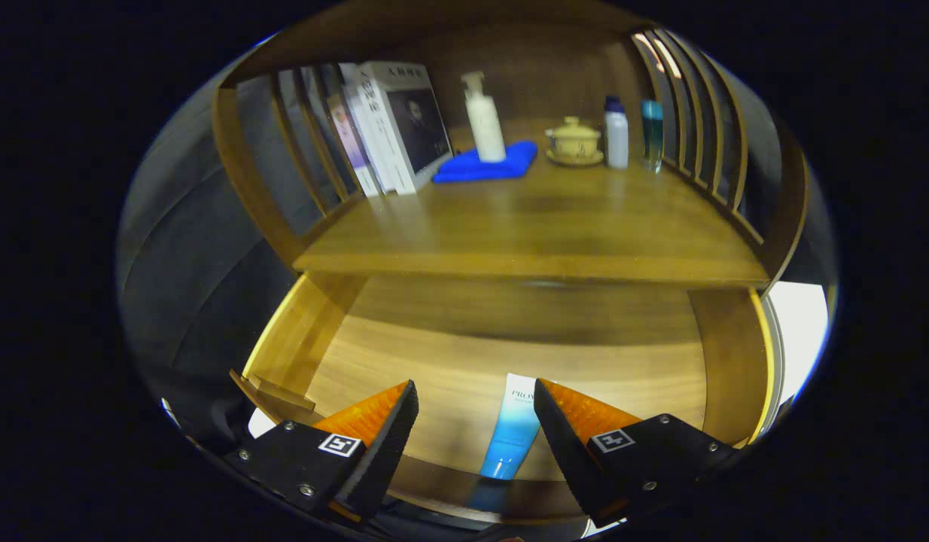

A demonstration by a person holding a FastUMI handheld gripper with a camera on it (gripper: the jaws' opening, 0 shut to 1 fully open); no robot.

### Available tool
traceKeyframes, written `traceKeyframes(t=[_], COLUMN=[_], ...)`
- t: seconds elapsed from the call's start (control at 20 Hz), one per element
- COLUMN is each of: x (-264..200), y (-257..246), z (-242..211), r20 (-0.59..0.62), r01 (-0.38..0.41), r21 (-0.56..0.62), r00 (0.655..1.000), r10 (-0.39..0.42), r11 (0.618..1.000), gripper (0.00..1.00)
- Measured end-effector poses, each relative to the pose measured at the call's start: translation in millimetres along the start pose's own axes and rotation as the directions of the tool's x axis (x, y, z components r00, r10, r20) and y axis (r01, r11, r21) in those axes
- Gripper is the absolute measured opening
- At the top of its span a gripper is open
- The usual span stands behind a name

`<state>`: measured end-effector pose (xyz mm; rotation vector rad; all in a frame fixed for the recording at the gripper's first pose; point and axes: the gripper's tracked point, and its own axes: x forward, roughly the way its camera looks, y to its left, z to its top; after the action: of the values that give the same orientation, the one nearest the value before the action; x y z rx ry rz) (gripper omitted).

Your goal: Pull open the drawer, take out the items inside it, and place them on the countertop above the cabinet.

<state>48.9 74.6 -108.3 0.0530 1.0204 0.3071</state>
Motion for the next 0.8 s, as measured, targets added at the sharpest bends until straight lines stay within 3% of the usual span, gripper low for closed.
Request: traceKeyframes(t=[0.35,0.55,0.8], x=[31,44,52], y=[-30,-49,-50], z=[-10,-27,-39], r20=[-0.181,-0.266,-0.336], r01=[0.051,0.101,0.096], r21=[0.018,-0.037,-0.097], r00=[0.982,0.958,0.934], r10=[-0.047,-0.107,-0.123], r11=[0.999,0.994,0.991], gripper=[0.91,0.90,0.84])
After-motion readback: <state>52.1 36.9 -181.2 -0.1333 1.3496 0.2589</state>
